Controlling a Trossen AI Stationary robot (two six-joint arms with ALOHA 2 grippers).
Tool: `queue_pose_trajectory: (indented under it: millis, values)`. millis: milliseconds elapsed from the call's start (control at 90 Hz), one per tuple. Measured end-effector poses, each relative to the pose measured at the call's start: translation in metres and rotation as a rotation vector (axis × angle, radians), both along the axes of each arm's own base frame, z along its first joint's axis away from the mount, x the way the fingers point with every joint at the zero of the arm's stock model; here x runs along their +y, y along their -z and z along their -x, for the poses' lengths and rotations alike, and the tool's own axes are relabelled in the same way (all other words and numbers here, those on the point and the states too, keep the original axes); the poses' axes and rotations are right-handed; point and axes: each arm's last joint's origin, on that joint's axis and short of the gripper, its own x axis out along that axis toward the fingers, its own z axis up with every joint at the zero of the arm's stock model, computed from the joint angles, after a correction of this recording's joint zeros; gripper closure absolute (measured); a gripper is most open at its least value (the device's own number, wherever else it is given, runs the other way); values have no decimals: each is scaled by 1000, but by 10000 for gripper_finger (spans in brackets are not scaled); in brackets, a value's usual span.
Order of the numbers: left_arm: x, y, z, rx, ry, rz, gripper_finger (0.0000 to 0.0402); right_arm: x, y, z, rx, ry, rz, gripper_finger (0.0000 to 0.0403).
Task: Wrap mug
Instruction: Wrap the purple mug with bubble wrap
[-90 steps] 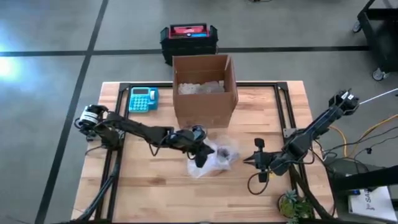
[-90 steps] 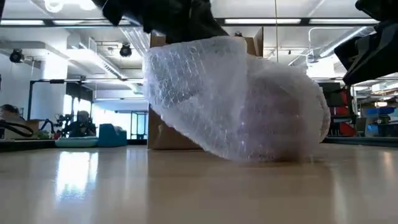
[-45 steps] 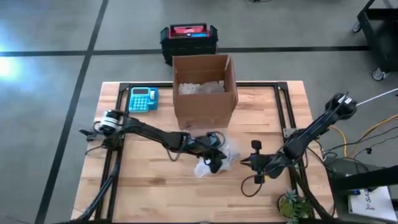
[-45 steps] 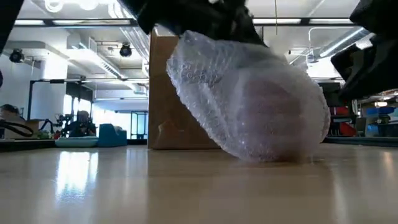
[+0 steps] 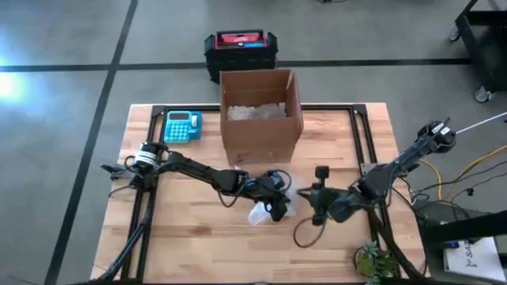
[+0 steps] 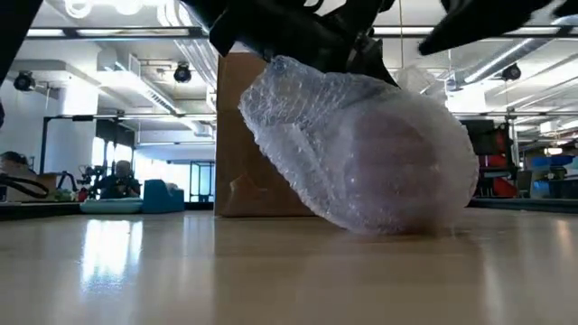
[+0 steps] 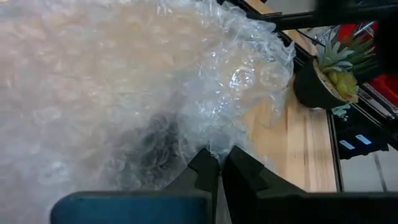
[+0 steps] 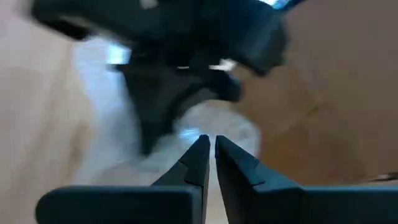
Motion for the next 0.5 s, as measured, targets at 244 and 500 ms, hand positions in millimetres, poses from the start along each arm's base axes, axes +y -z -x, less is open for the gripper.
queue_pose_trajectory:
  millis: [244, 500]
  values:
    - [-1, -1, 1, -5, 5, 1, 394, -1, 36, -29, 114, -71, -125, 389]
    - [-2, -4, 4, 17, 42, 22, 363, 5, 57, -45, 218, -55, -73, 389]
